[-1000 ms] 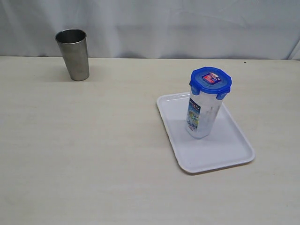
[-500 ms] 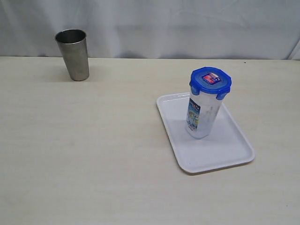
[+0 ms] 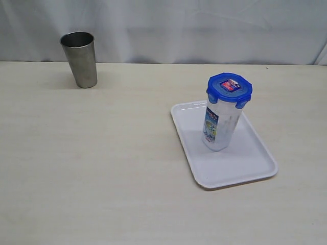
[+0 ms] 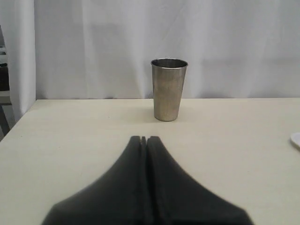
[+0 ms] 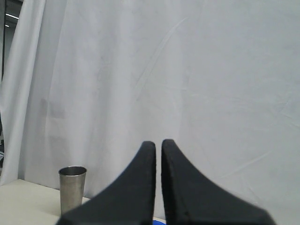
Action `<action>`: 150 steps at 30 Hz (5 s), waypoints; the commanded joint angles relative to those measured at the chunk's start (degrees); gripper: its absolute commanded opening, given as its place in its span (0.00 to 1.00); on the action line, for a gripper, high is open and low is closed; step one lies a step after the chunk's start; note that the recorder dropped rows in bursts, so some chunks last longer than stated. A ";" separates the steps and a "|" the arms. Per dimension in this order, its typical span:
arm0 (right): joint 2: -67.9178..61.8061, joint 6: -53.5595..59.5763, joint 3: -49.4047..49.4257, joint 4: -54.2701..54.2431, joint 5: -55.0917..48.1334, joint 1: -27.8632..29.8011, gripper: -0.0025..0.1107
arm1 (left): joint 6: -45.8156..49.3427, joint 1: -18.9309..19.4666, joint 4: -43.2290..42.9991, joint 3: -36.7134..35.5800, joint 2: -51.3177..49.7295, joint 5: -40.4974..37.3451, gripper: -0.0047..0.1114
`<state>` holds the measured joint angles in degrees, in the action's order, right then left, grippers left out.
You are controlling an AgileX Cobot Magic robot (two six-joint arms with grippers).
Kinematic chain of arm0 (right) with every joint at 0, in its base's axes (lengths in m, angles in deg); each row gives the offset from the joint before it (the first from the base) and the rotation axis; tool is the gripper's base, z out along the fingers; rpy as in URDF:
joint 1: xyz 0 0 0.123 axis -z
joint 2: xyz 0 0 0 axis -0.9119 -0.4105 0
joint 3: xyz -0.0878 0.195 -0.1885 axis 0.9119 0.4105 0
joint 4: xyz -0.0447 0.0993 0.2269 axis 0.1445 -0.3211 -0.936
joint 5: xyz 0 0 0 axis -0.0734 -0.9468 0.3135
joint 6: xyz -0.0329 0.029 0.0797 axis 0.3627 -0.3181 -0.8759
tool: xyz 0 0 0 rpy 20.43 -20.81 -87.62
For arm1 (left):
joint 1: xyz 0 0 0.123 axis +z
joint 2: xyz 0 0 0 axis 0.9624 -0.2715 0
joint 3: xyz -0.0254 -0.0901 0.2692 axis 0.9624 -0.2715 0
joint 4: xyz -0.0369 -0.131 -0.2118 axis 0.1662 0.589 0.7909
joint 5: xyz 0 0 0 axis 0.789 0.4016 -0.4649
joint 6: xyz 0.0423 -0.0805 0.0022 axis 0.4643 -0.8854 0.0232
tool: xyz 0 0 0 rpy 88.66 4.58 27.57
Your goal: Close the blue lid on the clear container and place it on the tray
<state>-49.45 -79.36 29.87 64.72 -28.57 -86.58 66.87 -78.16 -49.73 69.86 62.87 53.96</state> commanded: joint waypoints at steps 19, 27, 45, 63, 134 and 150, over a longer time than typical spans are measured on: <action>0.26 -0.11 0.24 0.08 0.29 0.31 0.06 | 3.13 0.17 -0.58 -0.17 0.18 -6.73 0.04; 0.26 -0.11 0.24 0.08 0.29 0.31 0.06 | 3.13 0.17 -0.58 -0.17 0.18 -6.86 0.04; 0.26 0.03 0.24 1.31 9.42 1.76 0.06 | 3.13 0.17 -0.58 -0.17 0.18 -6.86 0.04; 0.26 0.26 17.76 1.18 11.23 20.63 0.06 | 3.13 0.17 -0.58 -0.17 0.18 -6.86 0.04; 0.26 -6.99 26.57 2.97 -4.07 20.69 0.06 | 3.13 0.17 -0.48 -0.17 0.18 -6.85 0.04; 0.26 -6.99 26.57 2.97 -4.07 20.69 0.06 | 3.13 0.17 -0.48 -0.17 0.18 -6.85 0.04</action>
<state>-49.42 -86.36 56.30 67.19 -32.37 -65.97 69.90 -78.16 -50.42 69.86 62.87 46.68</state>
